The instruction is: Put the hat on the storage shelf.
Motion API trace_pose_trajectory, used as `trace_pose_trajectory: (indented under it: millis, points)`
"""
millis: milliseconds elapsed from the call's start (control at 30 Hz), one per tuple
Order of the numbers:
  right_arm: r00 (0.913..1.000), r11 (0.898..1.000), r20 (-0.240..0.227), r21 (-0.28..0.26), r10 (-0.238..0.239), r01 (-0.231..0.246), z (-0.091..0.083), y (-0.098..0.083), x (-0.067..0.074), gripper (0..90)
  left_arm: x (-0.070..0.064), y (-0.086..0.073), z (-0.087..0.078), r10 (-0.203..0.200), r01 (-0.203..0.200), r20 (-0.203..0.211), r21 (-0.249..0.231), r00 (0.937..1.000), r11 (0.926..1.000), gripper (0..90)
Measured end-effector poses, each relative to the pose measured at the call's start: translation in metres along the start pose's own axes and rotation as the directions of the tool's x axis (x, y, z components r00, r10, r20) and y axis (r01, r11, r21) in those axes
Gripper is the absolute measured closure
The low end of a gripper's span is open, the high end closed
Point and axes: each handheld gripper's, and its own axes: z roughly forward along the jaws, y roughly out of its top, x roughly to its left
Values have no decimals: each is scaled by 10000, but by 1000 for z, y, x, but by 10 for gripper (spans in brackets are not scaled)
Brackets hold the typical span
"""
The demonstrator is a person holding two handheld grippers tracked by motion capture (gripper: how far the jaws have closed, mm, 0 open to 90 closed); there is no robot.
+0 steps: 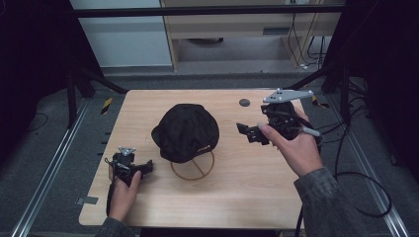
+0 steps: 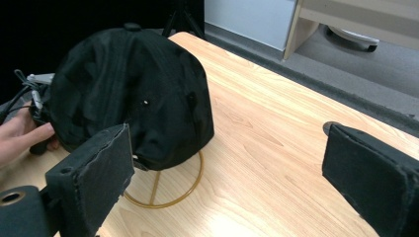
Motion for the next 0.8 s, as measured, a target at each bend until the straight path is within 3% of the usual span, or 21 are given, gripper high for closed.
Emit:
trace_pose_trajectory:
  millis: [800]
  points:
    - [9957,9985,828,308,416,-443,-2,-41,-23,88,0,0,0,22,-22,-1,17,10000,10000,0]
